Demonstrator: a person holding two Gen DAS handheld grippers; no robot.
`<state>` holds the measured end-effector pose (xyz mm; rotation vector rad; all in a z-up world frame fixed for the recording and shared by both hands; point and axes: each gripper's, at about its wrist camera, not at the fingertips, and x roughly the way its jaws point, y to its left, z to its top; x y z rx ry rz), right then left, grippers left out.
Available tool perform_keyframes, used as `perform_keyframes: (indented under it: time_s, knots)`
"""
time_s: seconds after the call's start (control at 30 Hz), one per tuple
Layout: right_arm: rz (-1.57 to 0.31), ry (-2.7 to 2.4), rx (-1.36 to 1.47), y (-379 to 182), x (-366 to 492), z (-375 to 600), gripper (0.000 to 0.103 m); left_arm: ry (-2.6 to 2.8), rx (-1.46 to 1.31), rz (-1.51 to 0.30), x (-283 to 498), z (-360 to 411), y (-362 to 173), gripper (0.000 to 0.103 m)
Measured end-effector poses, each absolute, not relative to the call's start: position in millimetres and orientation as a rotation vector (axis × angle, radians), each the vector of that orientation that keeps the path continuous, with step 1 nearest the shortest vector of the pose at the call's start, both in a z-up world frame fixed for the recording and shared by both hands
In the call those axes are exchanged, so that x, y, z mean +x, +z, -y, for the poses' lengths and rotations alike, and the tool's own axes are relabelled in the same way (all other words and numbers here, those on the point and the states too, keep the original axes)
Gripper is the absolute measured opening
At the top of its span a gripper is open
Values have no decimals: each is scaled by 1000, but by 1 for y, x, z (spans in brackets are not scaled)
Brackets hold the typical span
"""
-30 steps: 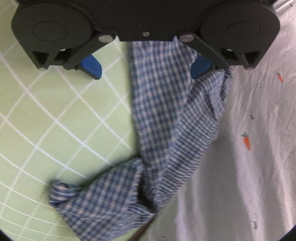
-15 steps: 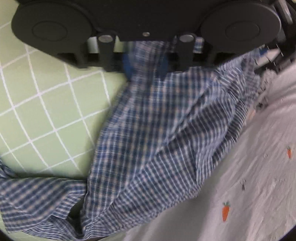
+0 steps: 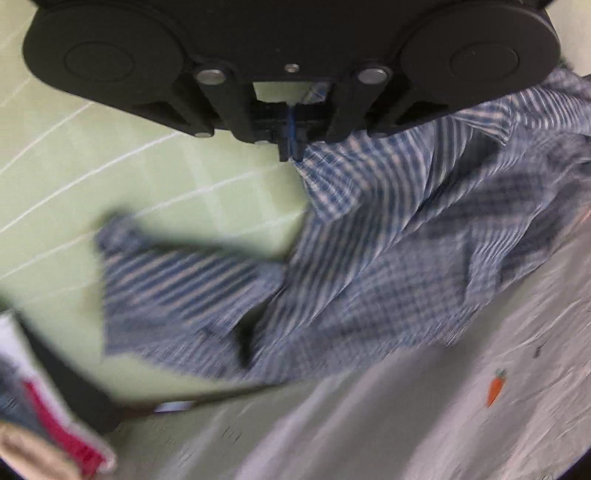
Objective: Fold clothes
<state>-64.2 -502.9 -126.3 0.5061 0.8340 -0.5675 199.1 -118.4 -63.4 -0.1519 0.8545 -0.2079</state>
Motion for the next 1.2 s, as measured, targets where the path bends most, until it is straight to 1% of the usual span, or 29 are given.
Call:
perform_keyframes:
  time_s: [0.2, 0.27, 0.33, 0.43, 0.47, 0.5, 0.57, 0.7, 0.77, 0.8, 0.83, 0.87, 0.93, 0.97, 1.03, 1.1, 1.2]
  knots:
    - [-779, -708, 371, -99, -83, 527, 0, -152, -18, -635, 214, 120, -10, 2]
    - [-770, -742, 330, -92, -88, 535, 0, -135, -16, -619, 230, 121, -8, 2]
    - [-761, -776, 289, -86, -94, 543, 0, -155, -56, -650, 243, 121, -12, 7]
    - [-785, -703, 350, -94, -81, 539, 2, -167, -89, -682, 243, 121, -23, 8]
    - [-787, -673, 392, -97, -78, 537, 9, -165, -94, -694, 240, 120, -27, 7]
    - [-800, -623, 451, -103, -73, 534, 13, -164, -99, -705, 237, 119, -30, 8]
    - [-834, -520, 543, -114, -61, 528, 29, -162, -109, -728, 231, 117, -38, 8]
    - [-897, -392, 632, -133, -38, 513, 40, -157, -128, -774, 220, 113, -52, 8]
    - [-921, -370, 648, -139, -32, 506, 47, -145, -142, -797, 216, 109, -58, 8]
    - [-936, -364, 651, -143, -29, 505, 48, -136, -150, -811, 215, 107, -61, 11]
    - [-948, -366, 646, -145, -27, 502, 50, -130, -162, -829, 213, 105, -64, 17]
    - [-959, -369, 639, -146, -27, 499, 51, -129, -181, -846, 211, 103, -67, 20]
    - [-963, -371, 619, -145, -28, 495, 56, -130, -223, -881, 207, 100, -74, 33]
    - [-964, -372, 609, -145, -28, 493, 57, -135, -261, -900, 205, 100, -78, 36]
    - [-965, -373, 599, -146, -30, 490, 58, -153, -334, -933, 200, 102, -86, 49]
    - [-965, -371, 602, -146, -28, 490, 58, -154, -364, -960, 197, 107, -94, 55]
    - [-978, -357, 578, -145, -25, 488, 61, -114, -331, -1012, 197, 119, -106, 55]
